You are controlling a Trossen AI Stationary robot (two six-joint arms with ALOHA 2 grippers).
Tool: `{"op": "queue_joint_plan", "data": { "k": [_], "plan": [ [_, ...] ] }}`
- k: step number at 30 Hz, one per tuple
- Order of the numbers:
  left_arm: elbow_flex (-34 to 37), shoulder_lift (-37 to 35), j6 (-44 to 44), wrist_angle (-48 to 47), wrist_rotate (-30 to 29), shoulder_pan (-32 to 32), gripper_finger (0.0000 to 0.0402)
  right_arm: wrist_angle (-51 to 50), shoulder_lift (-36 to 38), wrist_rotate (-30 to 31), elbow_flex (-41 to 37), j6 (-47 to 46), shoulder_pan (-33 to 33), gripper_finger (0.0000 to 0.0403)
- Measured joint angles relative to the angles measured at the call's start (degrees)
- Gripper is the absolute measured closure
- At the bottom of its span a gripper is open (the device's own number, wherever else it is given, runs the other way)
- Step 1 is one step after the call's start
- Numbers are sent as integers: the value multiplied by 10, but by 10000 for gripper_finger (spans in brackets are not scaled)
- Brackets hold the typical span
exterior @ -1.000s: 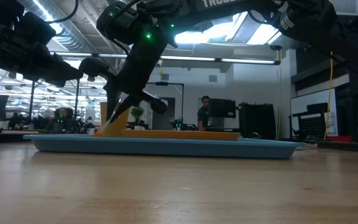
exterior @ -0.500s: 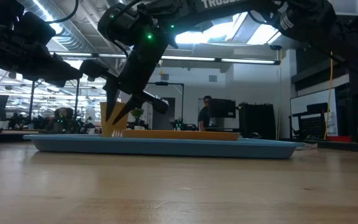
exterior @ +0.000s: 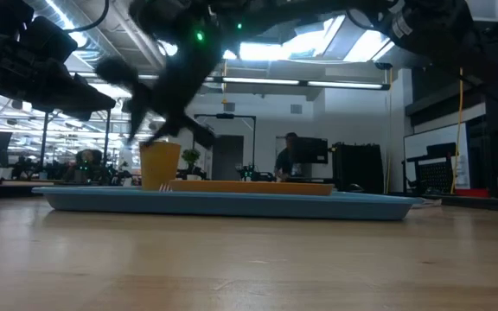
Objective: Pick and place plate/cup/fork/spoon on tray
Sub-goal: Return to Home Position
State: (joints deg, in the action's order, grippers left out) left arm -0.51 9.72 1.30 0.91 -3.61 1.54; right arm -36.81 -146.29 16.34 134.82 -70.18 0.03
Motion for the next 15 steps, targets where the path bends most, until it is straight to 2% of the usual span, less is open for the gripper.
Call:
{"op": "queue_joint_plan", "data": {
  "k": [3,8,12,15],
  "plan": [
    [0,0,0,0,0,0,354,38,15,33,1,20,12,331],
    [0,0,0,0,0,0,354,22,67,50,0,157,30,331],
    [0,0,0,0,1,0,354,32,117,52,0,296,51,331],
    [0,0,0,0,1,0,354,28,150,14,0,438,68,331]
  ]
}}
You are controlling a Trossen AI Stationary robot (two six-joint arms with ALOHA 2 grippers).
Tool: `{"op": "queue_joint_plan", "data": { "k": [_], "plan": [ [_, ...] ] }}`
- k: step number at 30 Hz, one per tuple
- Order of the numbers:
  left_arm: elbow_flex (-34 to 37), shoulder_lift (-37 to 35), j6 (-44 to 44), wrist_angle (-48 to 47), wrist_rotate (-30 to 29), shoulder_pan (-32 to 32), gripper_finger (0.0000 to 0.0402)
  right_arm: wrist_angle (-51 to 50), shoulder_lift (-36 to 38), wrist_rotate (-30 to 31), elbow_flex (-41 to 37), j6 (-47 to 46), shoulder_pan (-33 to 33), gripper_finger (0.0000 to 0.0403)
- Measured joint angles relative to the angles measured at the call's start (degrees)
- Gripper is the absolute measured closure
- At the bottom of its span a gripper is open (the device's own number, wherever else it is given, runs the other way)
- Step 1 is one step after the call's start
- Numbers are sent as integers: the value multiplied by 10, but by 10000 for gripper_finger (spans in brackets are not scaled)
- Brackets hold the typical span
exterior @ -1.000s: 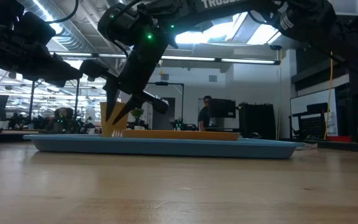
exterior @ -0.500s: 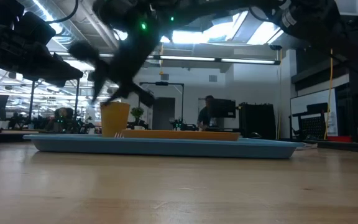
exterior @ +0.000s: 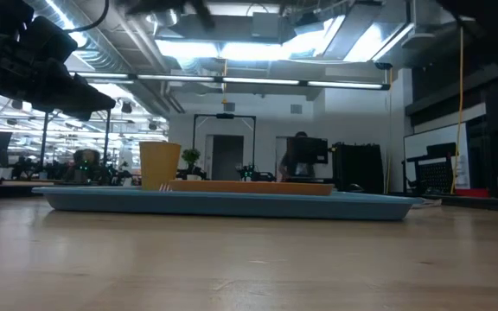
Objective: Pick and place plate/cup/fork/spoon on tray
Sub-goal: Return to Home Position
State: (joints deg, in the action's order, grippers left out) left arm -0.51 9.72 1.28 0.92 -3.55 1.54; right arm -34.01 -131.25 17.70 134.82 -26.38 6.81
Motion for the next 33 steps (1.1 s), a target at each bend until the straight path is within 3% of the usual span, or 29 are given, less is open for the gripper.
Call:
{"op": "queue_joint_plan", "data": {
  "k": [6,16,24,28,33],
  "plan": [
    [0,0,0,0,0,0,354,-68,61,-57,0,163,23,331],
    [0,0,0,0,0,0,354,-269,119,-58,-1,191,46,331],
    [0,0,0,0,0,0,354,-353,161,-58,-24,206,62,356],
    [0,0,0,0,0,0,354,-310,213,-58,-115,224,70,364],
    [0,0,0,0,0,0,354,-95,365,-91,-360,287,80,365]
  ]
}}
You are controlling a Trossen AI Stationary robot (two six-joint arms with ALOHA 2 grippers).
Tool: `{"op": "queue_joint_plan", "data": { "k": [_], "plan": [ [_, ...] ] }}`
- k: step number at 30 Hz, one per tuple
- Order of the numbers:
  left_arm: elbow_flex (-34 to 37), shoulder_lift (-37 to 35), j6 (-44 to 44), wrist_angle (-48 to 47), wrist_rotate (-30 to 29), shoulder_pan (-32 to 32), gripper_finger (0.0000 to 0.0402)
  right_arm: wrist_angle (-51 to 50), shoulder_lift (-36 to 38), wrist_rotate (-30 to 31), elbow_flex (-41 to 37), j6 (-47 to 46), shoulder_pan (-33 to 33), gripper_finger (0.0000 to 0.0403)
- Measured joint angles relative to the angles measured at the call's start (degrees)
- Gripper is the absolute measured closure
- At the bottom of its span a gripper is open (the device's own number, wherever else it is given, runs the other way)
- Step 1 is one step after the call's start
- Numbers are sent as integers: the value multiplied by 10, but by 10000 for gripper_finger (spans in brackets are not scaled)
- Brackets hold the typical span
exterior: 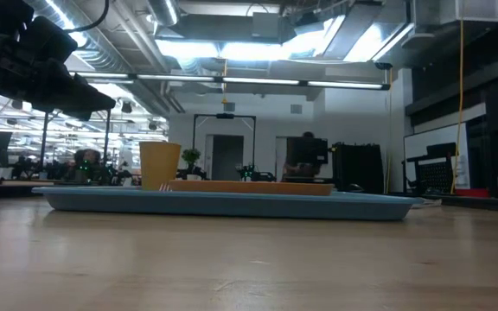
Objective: Pick and place plate/cup/fork/spoon on tray
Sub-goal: Return to Home Position
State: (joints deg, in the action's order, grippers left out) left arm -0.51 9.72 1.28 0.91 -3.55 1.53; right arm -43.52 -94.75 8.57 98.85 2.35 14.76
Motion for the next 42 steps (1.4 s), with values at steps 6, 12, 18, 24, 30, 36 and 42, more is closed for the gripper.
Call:
{"op": "queue_joint_plan", "data": {
  "k": [6,12,18,24,30,36,42],
  "plan": [
    [0,0,0,0,0,0,354,203,208,-73,-252,13,-26,365],
    [0,0,0,0,0,0,354,293,372,-85,-445,-37,-44,365],
    [0,0,0,0,0,0,354,425,508,-83,-630,-51,-44,365],
    [0,0,0,0,0,0,354,524,640,-82,-777,-55,-45,365],
    [0,0,0,0,0,0,354,532,742,-83,-851,-94,-45,365],
    [0,0,0,0,0,0,354,531,792,-82,-872,-78,-45,365],
    [0,0,0,0,0,0,354,536,800,-82,-872,-64,-45,365]
  ]
}}
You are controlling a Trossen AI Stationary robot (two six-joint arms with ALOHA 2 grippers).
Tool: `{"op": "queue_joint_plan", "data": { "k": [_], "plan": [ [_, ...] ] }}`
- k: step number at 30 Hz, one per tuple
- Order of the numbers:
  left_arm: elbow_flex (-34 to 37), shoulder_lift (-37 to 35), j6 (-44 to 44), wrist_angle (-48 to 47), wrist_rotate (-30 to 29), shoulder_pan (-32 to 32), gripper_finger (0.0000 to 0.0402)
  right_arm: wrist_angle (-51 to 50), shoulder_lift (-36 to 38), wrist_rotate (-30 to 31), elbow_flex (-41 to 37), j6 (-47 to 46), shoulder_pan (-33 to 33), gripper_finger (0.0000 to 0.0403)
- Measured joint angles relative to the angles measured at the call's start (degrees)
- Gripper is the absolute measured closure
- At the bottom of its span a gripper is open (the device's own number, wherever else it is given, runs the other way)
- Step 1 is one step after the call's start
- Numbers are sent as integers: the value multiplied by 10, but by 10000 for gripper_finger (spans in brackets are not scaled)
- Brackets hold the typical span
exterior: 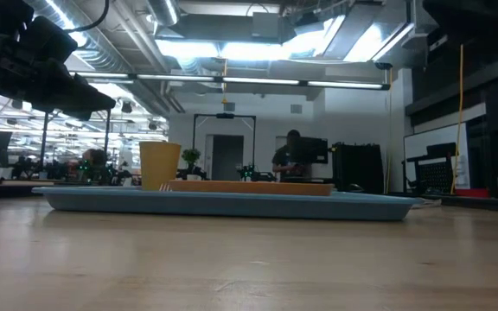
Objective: Pick and place plate/cup/fork/spoon on tray
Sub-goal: Return to Home Position
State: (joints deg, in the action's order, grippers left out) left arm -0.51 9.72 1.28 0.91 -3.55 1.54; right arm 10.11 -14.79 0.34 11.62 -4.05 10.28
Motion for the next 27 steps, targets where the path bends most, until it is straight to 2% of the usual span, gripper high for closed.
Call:
{"op": "queue_joint_plan", "data": {
  "k": [8,19,27],
  "plan": [
    [0,0,0,0,0,0,354,-3,7,0,0,21,0,365],
    [0,0,0,0,0,0,354,-94,110,0,0,13,0,365],
    [0,0,0,0,0,0,354,-76,147,0,0,35,0,365]
  ]
}}
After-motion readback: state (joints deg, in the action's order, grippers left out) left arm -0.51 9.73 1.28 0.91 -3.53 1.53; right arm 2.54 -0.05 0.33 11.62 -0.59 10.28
